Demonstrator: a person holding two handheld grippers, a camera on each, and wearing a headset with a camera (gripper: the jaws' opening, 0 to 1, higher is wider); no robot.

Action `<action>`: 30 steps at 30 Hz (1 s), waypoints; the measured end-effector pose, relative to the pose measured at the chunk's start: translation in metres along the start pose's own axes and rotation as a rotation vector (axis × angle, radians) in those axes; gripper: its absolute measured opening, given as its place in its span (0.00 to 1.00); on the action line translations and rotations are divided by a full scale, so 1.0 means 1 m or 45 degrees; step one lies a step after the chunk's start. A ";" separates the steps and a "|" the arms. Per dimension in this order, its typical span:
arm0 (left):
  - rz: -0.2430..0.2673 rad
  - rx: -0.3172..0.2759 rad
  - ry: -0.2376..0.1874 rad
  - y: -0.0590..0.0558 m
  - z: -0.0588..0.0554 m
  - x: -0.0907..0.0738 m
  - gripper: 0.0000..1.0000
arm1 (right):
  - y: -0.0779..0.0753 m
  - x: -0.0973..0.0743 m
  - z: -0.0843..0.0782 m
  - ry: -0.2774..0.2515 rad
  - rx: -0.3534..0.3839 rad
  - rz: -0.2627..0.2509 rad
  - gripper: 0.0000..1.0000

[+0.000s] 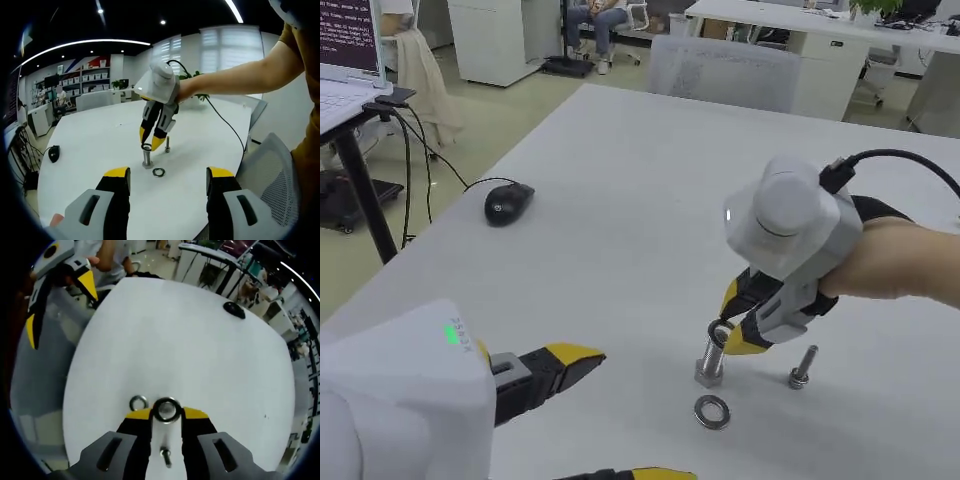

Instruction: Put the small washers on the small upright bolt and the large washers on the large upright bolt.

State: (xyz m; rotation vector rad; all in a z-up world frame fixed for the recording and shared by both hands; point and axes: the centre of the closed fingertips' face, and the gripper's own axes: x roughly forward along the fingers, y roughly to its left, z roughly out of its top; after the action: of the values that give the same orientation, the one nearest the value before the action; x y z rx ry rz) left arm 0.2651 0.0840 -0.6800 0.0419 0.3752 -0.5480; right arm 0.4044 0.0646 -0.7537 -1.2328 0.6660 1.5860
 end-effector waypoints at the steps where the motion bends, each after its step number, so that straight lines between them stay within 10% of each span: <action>1: -0.001 -0.002 -0.001 0.000 0.000 0.000 0.61 | 0.000 0.001 0.000 0.004 0.001 0.004 0.22; 30: 0.017 -0.033 0.009 0.005 -0.005 0.003 0.61 | 0.004 0.049 -0.018 0.132 -0.084 0.092 0.22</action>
State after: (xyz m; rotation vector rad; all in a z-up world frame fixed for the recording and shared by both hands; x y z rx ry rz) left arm 0.2680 0.0876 -0.6863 0.0213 0.3886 -0.5294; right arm 0.4074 0.0651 -0.8061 -1.3610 0.7365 1.6232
